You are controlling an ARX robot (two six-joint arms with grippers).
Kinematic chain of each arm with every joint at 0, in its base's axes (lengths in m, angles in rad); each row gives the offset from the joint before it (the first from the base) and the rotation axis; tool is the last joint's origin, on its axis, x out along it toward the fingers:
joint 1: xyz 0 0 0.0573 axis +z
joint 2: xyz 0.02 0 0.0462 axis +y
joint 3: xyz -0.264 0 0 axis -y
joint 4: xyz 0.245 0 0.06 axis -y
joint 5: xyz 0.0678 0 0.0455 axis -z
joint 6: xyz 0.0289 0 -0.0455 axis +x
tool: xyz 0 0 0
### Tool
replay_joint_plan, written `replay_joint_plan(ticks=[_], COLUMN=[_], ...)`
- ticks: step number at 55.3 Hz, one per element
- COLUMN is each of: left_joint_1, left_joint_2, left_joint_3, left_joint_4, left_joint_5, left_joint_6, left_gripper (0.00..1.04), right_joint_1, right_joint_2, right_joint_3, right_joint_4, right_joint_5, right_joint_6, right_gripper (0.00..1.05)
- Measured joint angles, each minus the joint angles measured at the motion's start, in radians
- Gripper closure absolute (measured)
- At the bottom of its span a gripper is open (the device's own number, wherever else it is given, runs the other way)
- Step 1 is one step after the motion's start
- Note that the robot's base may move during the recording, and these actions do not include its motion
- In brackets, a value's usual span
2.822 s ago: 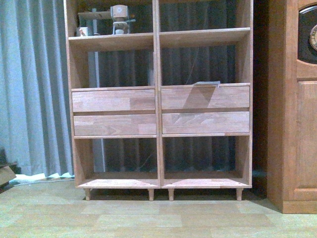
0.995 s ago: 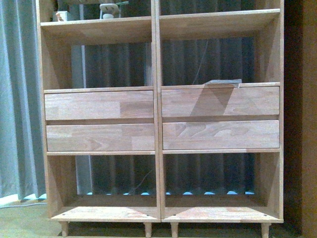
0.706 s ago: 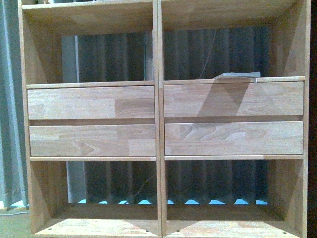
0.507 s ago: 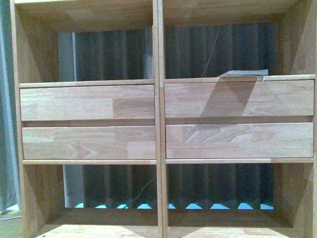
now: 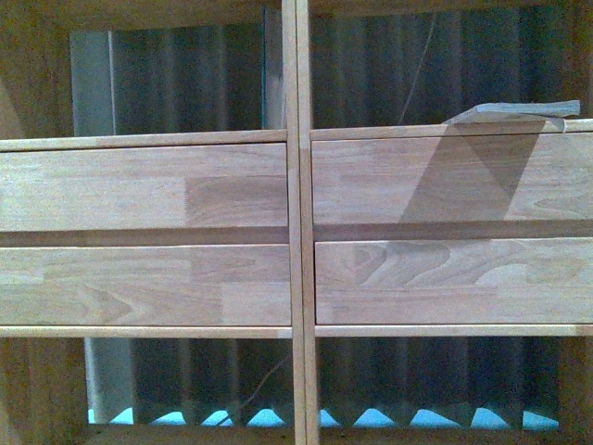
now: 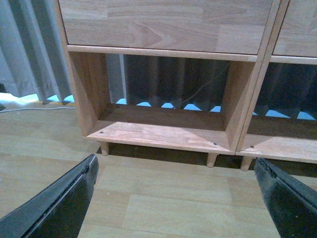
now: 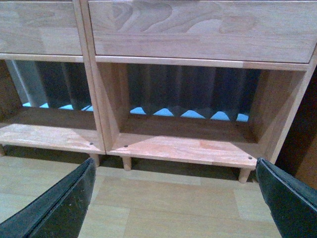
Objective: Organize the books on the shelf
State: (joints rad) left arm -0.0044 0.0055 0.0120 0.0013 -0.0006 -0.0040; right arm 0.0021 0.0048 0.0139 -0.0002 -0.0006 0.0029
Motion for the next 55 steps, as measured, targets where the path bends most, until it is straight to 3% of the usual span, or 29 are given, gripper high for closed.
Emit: replay_joint_plan(ticks=[55], left_joint_1=[0.000], left_joint_2=[0.000], left_joint_3=[0.000], left_joint_4=[0.000], left_joint_5=[0.000], left_joint_6=[0.000], left_gripper=[0.07], right_joint_1=[0.000], right_joint_2=[0.000], right_joint_3=[0.000], right_joint_4=[0.000], right_joint_5=[0.000], right_joint_6=[0.000], right_gripper=[0.07])
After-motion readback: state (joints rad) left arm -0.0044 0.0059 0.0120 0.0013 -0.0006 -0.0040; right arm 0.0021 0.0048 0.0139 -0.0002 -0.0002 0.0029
